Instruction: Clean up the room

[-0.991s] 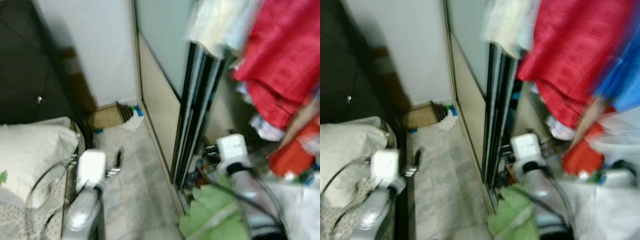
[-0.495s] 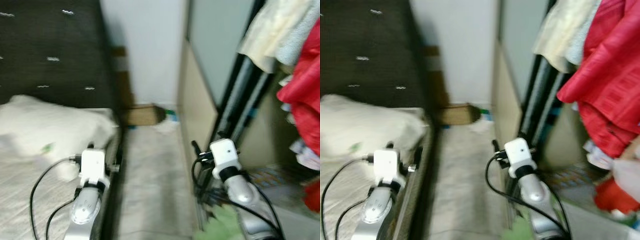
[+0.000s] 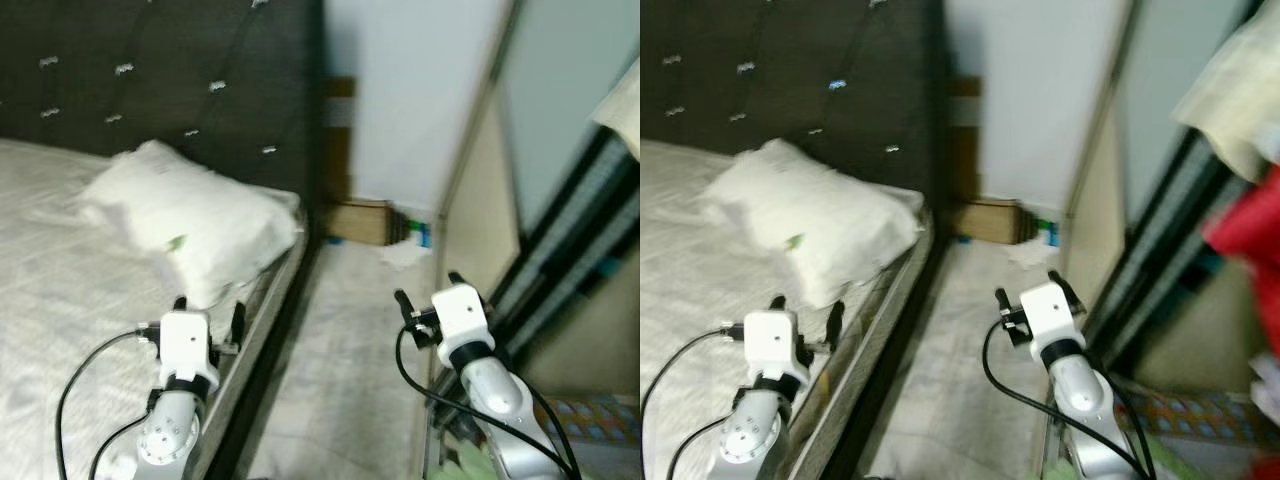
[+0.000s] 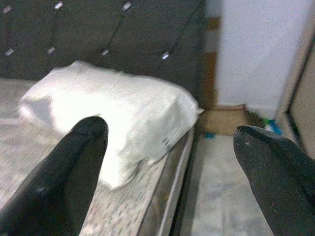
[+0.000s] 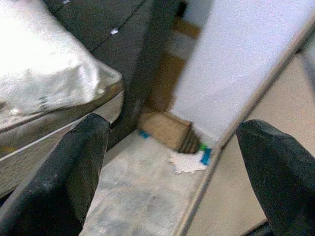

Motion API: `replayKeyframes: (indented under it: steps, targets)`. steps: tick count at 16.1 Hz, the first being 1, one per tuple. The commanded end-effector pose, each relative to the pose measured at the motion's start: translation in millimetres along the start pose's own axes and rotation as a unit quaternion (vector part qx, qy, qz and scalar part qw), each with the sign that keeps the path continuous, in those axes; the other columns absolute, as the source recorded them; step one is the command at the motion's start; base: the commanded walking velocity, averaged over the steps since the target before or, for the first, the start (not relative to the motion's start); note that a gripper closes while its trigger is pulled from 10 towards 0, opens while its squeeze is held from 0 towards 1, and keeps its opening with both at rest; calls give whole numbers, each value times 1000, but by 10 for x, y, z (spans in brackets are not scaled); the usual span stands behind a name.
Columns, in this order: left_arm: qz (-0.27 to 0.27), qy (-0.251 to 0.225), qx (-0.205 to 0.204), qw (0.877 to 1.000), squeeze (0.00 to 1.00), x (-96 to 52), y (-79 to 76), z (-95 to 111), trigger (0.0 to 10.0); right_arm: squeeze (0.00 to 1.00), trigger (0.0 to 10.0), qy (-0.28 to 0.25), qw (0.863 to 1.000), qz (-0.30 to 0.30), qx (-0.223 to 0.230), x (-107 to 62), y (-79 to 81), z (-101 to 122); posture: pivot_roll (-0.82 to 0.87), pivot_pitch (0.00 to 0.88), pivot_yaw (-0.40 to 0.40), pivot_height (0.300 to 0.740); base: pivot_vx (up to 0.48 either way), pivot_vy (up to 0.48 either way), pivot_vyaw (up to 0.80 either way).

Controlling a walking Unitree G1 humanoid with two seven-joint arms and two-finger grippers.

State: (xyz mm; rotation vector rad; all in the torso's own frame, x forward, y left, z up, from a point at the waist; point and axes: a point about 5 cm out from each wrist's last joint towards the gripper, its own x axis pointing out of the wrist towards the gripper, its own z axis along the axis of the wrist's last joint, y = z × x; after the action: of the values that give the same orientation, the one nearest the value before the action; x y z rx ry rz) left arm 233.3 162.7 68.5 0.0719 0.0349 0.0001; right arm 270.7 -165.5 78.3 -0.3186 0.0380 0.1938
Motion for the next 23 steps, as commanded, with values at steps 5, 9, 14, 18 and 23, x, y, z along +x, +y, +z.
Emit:
replayKeyframes:
  steps: [5,9,14,18,23]
  targets:
    - [29,5,5,1000,0,-227,193,84,10000,0,10000,-6,1000,5,-8,-10,-114,89,78,197,-39,740,0,0,800]
    - [41,-4,1,999,0,-124,243,175,10000,0,10000,-10,1000,4,1,21,-57,150,72,196,-35,740,0,0,800]
    - [28,-10,0,1000,0,-51,220,232,10000,0,10000,-22,1000,11,3,136,-5,221,80,195,-31,740,0,0,800]
    - [24,-14,-2,1000,0,-28,214,259,10000,0,10000,-28,999,27,8,164,70,244,86,198,-39,740,0,0,800]
    - [0,-23,-16,1000,0,-11,147,294,10000,0,10000,-38,998,39,20,185,87,273,89,197,-38,740,0,0,753]
